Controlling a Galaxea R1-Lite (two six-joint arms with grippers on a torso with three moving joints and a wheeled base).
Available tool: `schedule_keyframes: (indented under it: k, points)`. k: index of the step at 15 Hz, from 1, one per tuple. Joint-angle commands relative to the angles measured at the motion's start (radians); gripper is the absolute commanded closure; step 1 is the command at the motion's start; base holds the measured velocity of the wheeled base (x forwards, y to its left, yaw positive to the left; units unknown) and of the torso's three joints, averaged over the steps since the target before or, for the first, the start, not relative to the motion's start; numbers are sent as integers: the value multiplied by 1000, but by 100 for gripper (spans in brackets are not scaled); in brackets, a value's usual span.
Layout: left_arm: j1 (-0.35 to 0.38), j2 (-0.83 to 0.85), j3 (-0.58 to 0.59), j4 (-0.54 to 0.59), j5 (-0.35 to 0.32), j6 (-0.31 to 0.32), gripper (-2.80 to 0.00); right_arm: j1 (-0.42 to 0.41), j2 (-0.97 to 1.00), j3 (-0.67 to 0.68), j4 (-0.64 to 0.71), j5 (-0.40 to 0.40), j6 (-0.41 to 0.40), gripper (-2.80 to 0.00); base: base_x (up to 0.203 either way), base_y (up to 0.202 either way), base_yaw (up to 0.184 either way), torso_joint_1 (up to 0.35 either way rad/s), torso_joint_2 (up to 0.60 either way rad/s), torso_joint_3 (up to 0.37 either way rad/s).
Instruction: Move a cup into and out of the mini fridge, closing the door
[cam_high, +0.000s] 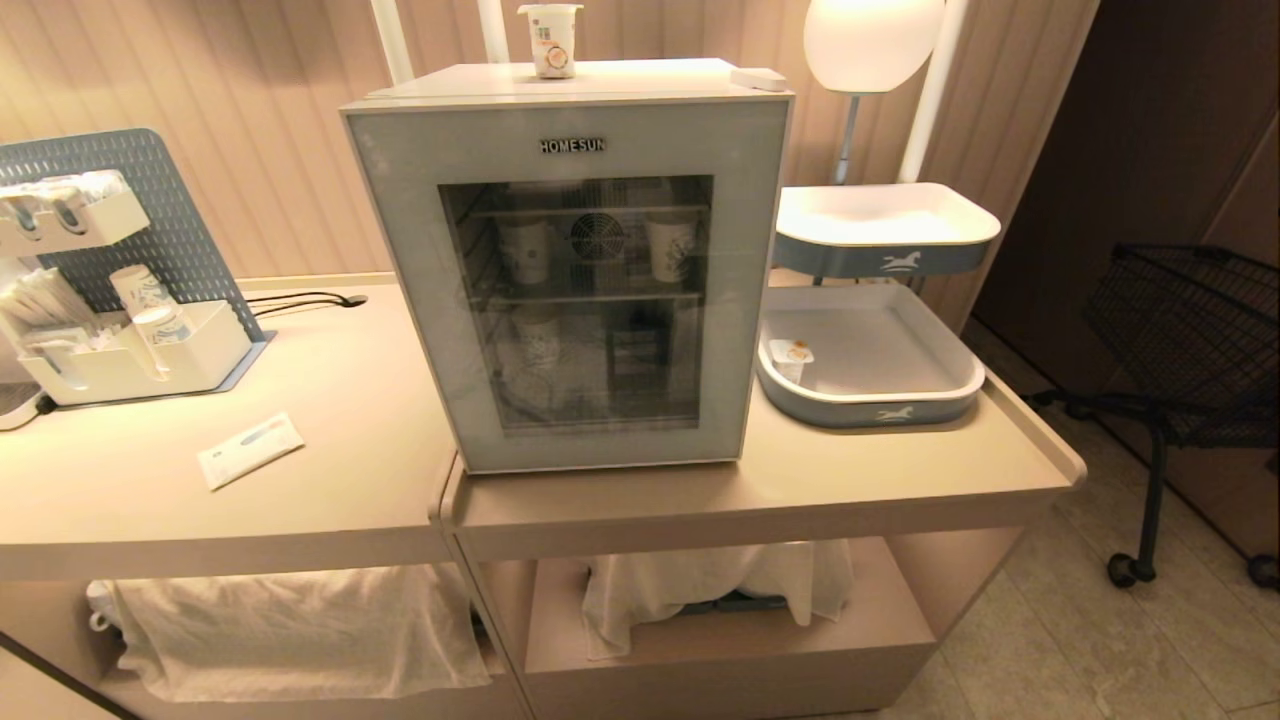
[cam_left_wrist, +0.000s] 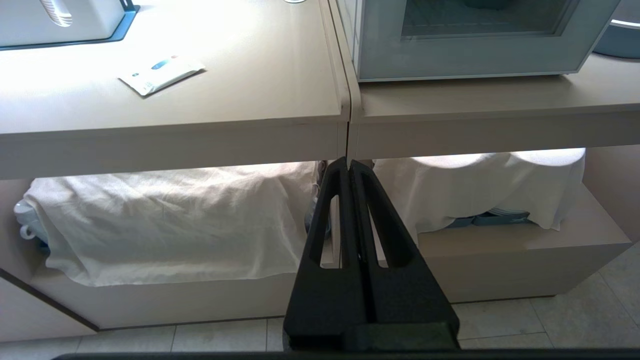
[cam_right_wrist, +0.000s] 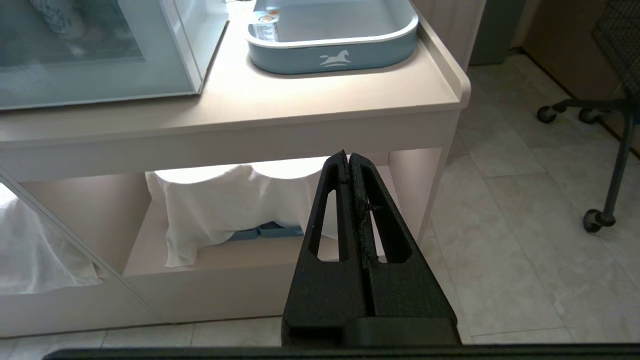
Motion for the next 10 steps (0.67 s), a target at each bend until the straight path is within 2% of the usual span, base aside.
schedule_keyframes:
  k: [1, 10]
  points:
    - [0, 1, 0, 0, 0, 0, 0, 0, 2, 0, -2, 0, 2, 0, 0, 0, 0, 0, 0, 0]
    - [0, 1, 0, 0, 0, 0, 0, 0, 2, 0, -1, 0, 2, 0, 0, 0, 0, 0, 0, 0]
